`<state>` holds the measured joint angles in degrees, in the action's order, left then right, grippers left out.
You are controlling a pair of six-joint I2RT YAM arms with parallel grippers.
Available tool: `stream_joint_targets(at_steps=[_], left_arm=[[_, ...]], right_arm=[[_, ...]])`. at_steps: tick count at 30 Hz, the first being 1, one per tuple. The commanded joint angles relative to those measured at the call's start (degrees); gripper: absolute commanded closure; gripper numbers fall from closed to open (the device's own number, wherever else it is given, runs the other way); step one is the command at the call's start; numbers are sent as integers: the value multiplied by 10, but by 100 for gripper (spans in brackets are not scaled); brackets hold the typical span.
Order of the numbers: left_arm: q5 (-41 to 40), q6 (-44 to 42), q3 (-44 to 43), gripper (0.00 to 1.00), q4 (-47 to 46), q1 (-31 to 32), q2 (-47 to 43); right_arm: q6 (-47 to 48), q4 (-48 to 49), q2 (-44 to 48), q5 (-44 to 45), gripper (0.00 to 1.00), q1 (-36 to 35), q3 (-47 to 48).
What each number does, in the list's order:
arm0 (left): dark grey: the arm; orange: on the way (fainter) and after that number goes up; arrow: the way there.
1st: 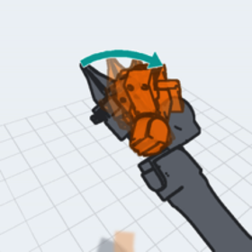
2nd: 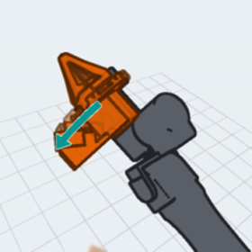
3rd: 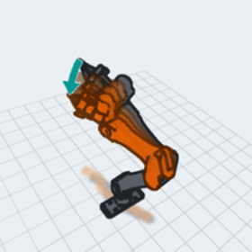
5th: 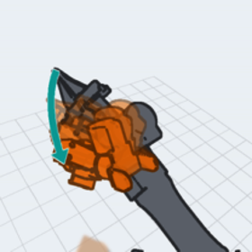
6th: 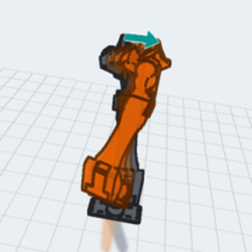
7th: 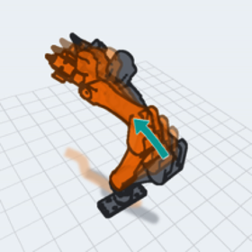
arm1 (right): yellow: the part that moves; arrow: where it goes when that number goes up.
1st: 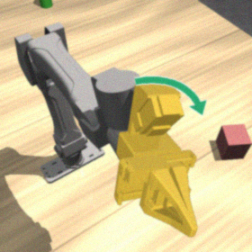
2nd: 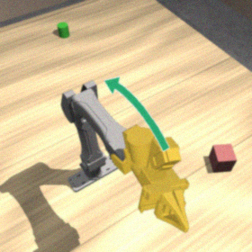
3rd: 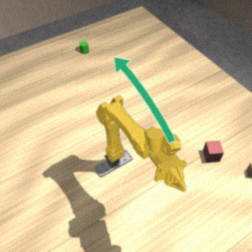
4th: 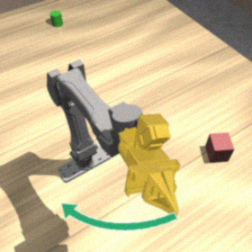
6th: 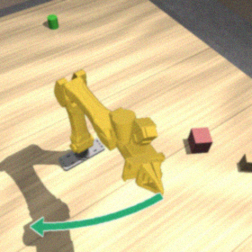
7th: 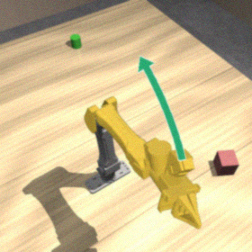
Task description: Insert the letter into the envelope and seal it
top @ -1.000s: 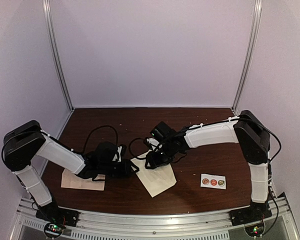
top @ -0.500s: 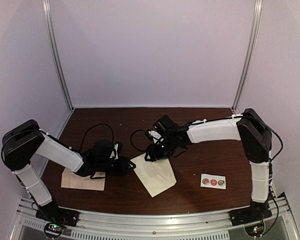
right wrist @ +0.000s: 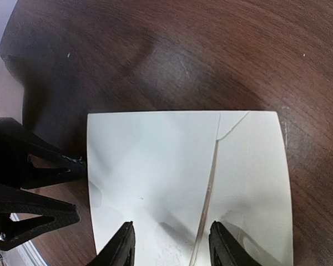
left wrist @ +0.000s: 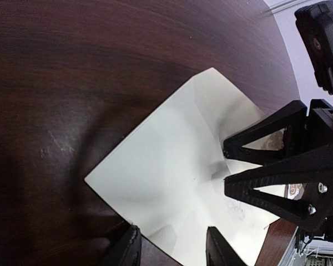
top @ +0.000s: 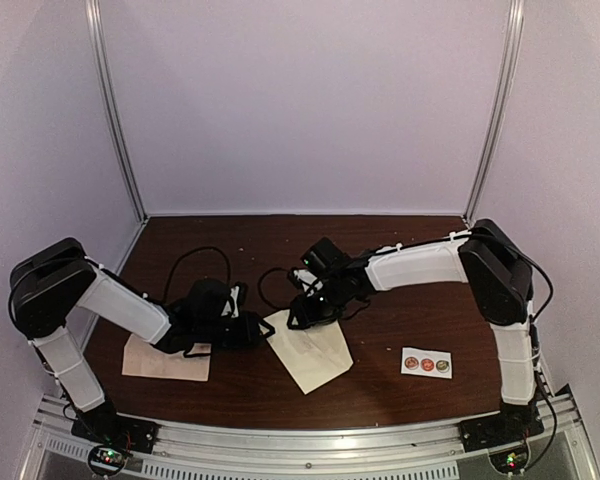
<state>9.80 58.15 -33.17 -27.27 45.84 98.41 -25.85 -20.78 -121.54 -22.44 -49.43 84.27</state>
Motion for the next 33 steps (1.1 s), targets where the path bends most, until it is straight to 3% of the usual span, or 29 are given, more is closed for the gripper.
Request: stream_joint_targets(at_steps=[1, 14, 23, 29, 33], left_arm=[[8, -6, -2, 58, 3, -3, 19], [28, -3, 0, 58, -23, -3, 41], [-6, -18, 7, 58, -13, -3, -9], [-60, -94, -55, 42, 128, -6, -89], [-47, -142, -112, 31, 219, -23, -117]], right_arm=[[-8, 8, -16, -12, 54, 0, 20], [-19, 23, -30, -48, 55, -7, 31], [-12, 21, 18, 1, 53, -8, 26], [-12, 32, 123, 78, 41, -5, -12], [-28, 49, 192, 134, 32, 0, -61]])
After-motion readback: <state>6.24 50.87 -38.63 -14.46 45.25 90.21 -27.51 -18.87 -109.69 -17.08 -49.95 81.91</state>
